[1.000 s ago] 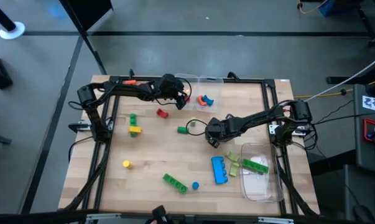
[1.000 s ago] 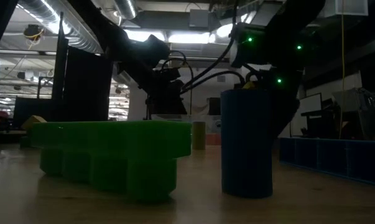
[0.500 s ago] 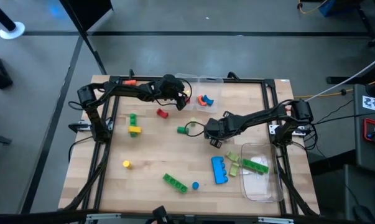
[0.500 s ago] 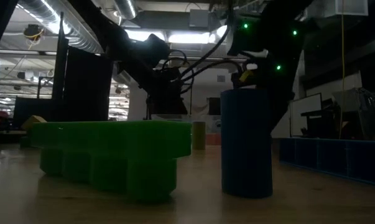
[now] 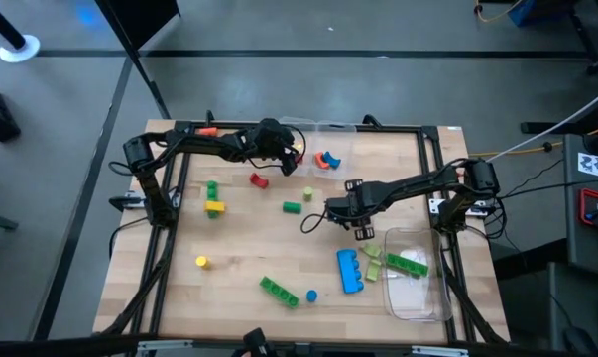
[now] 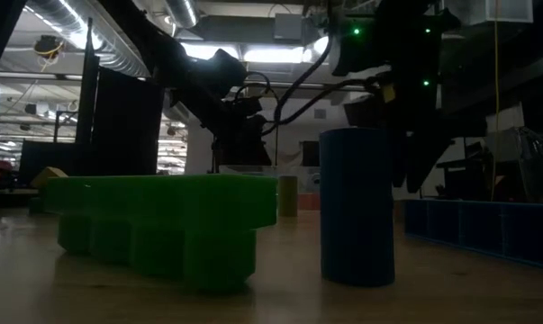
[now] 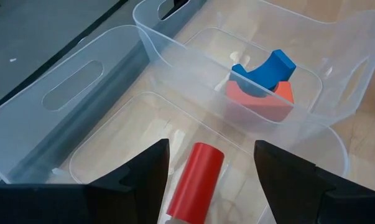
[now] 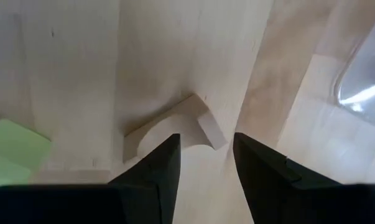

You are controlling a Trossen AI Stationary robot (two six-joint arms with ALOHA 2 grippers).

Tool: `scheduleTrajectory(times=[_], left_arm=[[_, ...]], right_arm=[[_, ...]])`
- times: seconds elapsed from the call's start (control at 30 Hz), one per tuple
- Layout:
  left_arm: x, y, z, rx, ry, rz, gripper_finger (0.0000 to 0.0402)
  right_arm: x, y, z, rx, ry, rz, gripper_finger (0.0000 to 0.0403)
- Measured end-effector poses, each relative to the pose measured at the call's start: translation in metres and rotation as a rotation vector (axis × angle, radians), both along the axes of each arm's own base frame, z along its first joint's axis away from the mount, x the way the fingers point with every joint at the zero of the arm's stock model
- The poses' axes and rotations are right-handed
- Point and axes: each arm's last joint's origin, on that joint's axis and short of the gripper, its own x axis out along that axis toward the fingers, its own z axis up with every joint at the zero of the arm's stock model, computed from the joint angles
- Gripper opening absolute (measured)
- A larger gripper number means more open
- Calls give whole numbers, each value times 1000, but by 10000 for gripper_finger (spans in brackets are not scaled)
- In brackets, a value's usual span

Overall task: Sort blocks by size
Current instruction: Put the brown arch block into the right transparent bin

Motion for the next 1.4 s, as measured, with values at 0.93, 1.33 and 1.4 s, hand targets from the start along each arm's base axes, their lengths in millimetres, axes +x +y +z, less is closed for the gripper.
scheduleTrajectory(times=[0.93, 1.33, 1.4], left_arm=[[0, 0, 0, 5, 3, -5, 221], [0, 0, 0, 5, 3, -5, 221], [0, 0, 0, 5, 3, -5, 221]], right_arm=[[3, -35, -12, 123, -19, 6, 149], [5, -35, -12, 107, -37, 7, 106], [5, -35, -12, 107, -37, 7, 93]])
